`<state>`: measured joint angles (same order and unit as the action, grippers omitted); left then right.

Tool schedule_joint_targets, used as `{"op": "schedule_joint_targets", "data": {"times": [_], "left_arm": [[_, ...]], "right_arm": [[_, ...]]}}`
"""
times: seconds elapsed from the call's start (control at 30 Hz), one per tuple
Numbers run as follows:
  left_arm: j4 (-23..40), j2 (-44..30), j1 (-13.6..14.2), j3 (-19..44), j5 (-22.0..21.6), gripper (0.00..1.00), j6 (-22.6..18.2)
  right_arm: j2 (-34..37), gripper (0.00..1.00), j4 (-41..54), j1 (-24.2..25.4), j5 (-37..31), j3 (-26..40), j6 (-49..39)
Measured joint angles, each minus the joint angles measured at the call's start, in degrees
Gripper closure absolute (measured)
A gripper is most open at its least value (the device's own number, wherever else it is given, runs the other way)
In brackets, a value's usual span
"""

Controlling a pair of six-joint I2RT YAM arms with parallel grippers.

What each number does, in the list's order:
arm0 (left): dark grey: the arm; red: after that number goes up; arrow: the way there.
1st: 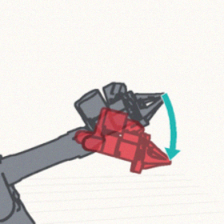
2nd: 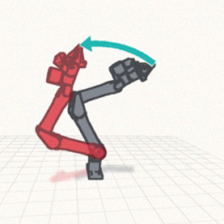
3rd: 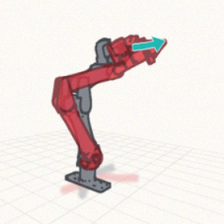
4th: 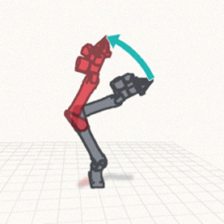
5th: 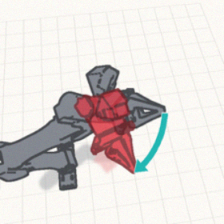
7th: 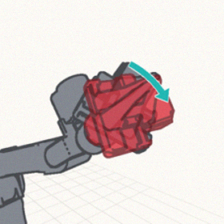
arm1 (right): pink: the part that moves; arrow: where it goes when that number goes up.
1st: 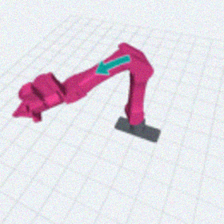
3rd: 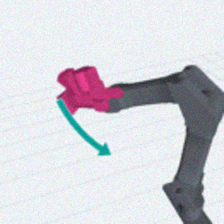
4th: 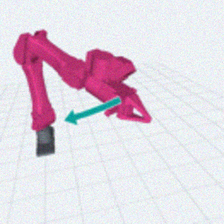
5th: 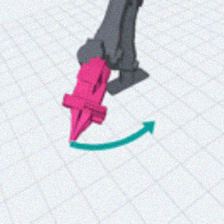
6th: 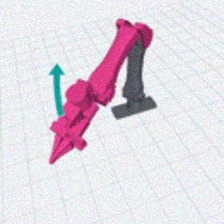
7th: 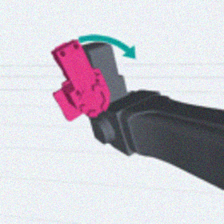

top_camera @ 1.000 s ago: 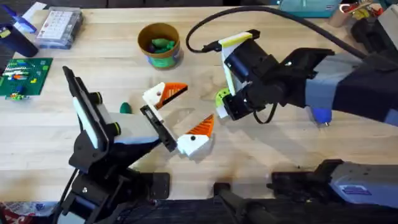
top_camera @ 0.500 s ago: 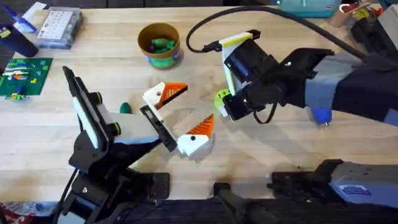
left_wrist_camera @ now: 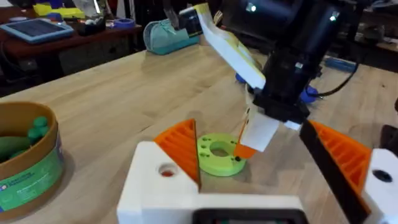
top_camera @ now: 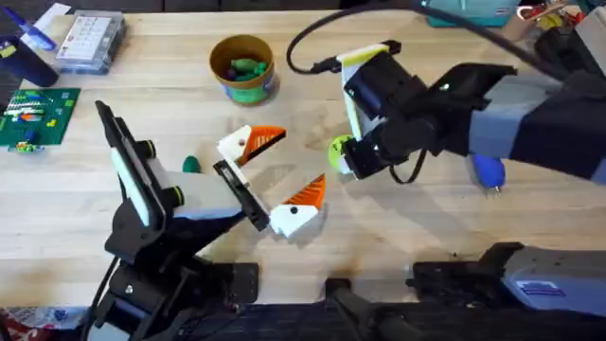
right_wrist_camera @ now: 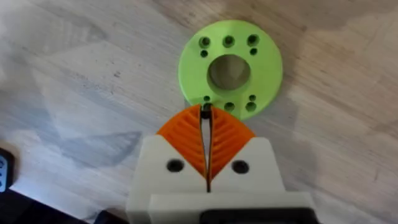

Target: Pick up the gripper from the table and insert it into the empty holder that is missing its gripper. Then pick up a screw, insert it into the mounting hole, and use the screwdriver to tighten it. Finally, clean up the table by picking up the vegetable and placing it into the bucket.

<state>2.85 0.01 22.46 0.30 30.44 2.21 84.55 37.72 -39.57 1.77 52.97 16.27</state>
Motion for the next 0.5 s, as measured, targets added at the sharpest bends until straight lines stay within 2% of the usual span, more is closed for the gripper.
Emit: {"op": "schedule_joint_targets", "data": {"times": [0.13, 0.3, 0.5], "left_arm": [[0.00, 0.00, 0.00, 0.00, 0.00, 0.011, 0.01], [0.00, 0.00, 0.00, 0.00, 0.00, 0.011, -0.01], [0.00, 0.00, 0.00, 0.00, 0.00, 0.011, 0.00]], "right_arm": [[-0.82, 0.998, 6.25, 2.02, -0.02, 5.22, -0.34], [-2.29, 0.998, 15.84, 4.93, -0.23, 15.11, -1.53], [-2.59, 0.998, 23.19, 5.35, -0.42, 23.69, -2.26]]}}
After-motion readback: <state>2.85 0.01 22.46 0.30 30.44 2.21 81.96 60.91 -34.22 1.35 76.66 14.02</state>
